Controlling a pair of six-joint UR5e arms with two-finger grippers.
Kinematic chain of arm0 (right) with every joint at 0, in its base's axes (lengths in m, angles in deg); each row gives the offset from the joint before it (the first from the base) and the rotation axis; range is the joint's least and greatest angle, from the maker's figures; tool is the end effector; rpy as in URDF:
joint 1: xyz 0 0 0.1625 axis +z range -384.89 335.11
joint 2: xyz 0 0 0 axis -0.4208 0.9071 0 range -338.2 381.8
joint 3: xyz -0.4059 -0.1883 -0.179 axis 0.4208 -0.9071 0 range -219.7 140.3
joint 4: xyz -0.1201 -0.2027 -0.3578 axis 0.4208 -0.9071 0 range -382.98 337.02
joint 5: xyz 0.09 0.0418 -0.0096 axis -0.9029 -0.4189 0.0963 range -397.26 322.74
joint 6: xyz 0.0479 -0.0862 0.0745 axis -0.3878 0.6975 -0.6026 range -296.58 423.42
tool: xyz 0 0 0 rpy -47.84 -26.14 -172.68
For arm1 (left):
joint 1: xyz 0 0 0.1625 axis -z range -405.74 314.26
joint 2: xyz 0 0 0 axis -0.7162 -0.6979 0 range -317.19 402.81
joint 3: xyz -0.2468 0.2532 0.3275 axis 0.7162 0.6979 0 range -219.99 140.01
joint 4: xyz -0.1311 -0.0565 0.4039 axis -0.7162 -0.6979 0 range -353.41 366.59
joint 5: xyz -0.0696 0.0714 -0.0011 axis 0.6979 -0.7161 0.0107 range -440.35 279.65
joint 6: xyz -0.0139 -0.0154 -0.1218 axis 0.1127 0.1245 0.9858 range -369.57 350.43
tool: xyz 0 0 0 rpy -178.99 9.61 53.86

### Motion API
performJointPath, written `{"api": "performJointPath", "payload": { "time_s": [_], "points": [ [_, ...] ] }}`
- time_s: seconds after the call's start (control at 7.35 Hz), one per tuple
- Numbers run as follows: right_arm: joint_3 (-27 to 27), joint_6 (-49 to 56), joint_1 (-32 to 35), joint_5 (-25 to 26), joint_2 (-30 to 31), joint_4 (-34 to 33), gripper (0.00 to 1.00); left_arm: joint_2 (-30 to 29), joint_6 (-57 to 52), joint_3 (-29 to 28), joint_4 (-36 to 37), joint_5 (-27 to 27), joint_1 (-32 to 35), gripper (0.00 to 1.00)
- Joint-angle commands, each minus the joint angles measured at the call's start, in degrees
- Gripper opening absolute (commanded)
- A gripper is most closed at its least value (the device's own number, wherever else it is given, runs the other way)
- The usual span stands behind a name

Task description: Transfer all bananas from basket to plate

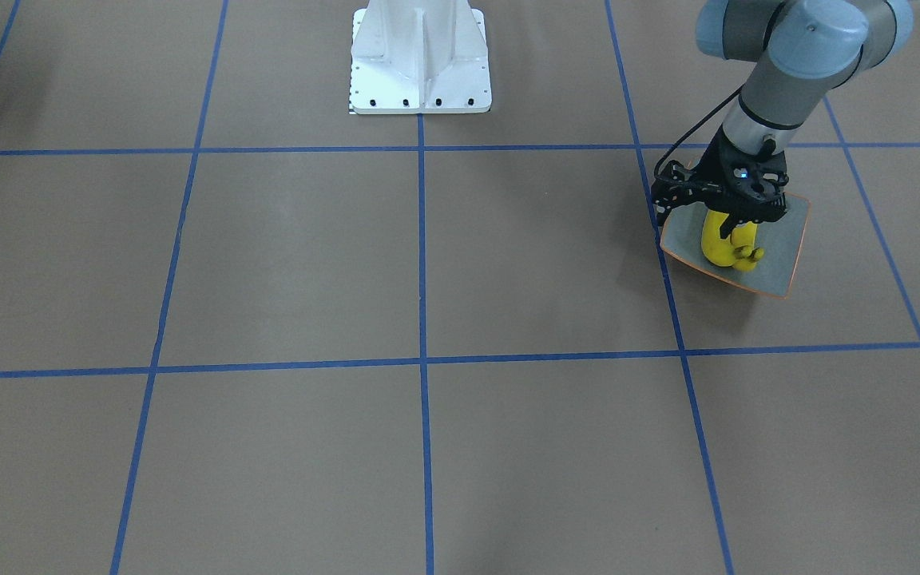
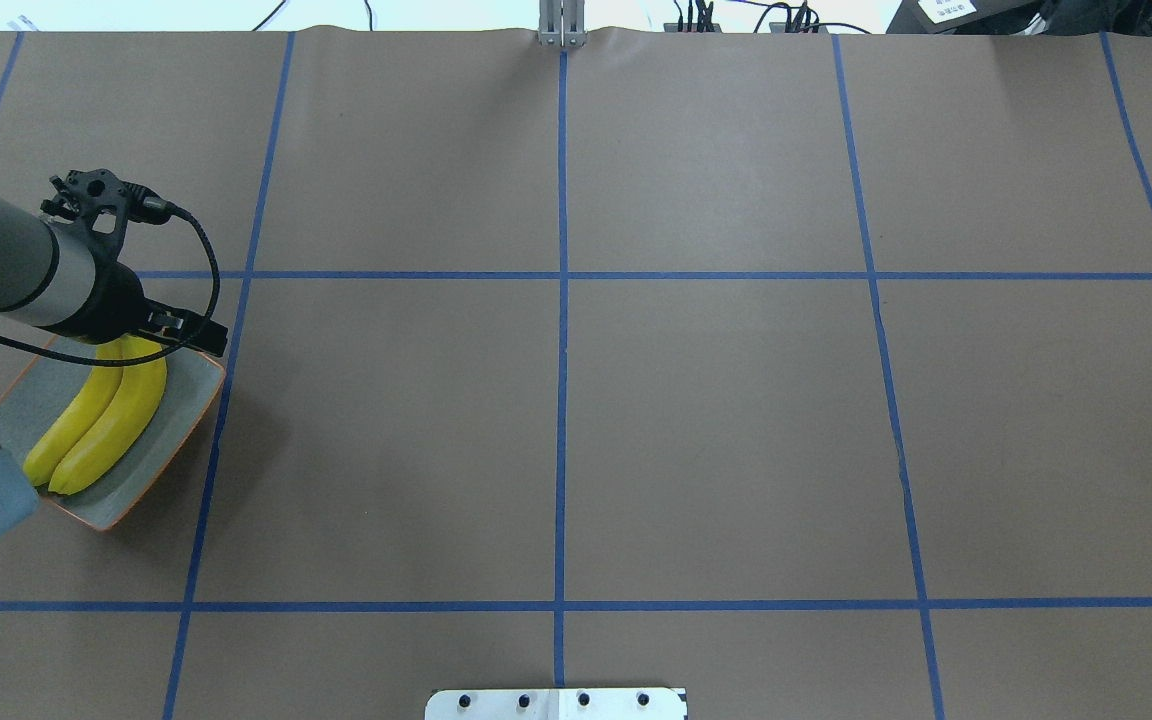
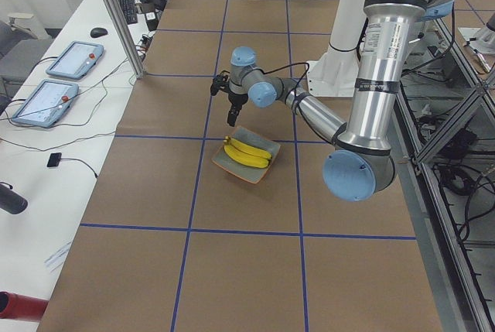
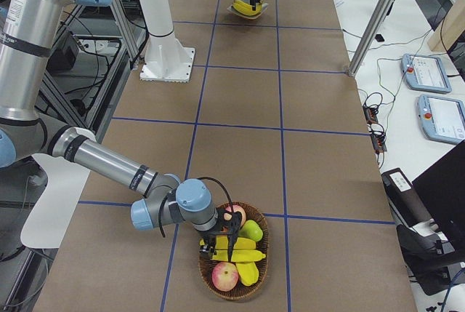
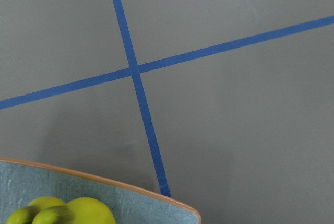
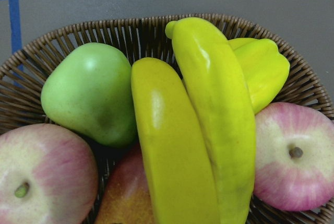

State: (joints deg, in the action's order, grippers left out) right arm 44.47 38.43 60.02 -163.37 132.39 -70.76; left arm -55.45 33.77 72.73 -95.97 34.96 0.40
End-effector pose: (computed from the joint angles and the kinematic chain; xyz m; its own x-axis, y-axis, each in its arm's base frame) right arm 0.0320 -0.3223 0.8638 0.7526 0.1950 0.6289 -0.2563 0.9666 0.0070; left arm 0.3351 -0.4650 0.4422 0.6703 0.2513 -0.6983 -0.0579 0.9558 0.2883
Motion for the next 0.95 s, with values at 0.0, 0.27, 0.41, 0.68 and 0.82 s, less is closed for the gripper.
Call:
{"api": "performJointPath", "payload": {
  "time_s": [0.0,0.27,0.41,0.68,0.82],
  "points": [
    [-0.06,-3.54,0.0,-1.77,-0.11,0.14,0.08,0.0,0.08,0.14,0.0,0.0,0.0,0.99],
    [0.12,-4.81,0.0,-1.77,-0.72,0.14,0.0,0.0,0.17,0.22,0.0,0.0,0.0,0.99],
    [0.47,-4.46,0.0,-2.3,-0.63,1.19,0.0,0.0,0.17,0.31,0.0,0.0,0.0,0.99],
    [0.91,-2.71,1.31,-5.64,-0.11,3.74,0.0,0.0,0.17,0.22,0.0,0.09,-0.09,0.99],
    [0.91,0.26,2.97,-5.55,-0.19,3.75,0.0,0.0,0.6,0.14,0.08,0.0,-0.17,0.99]
  ]
}}
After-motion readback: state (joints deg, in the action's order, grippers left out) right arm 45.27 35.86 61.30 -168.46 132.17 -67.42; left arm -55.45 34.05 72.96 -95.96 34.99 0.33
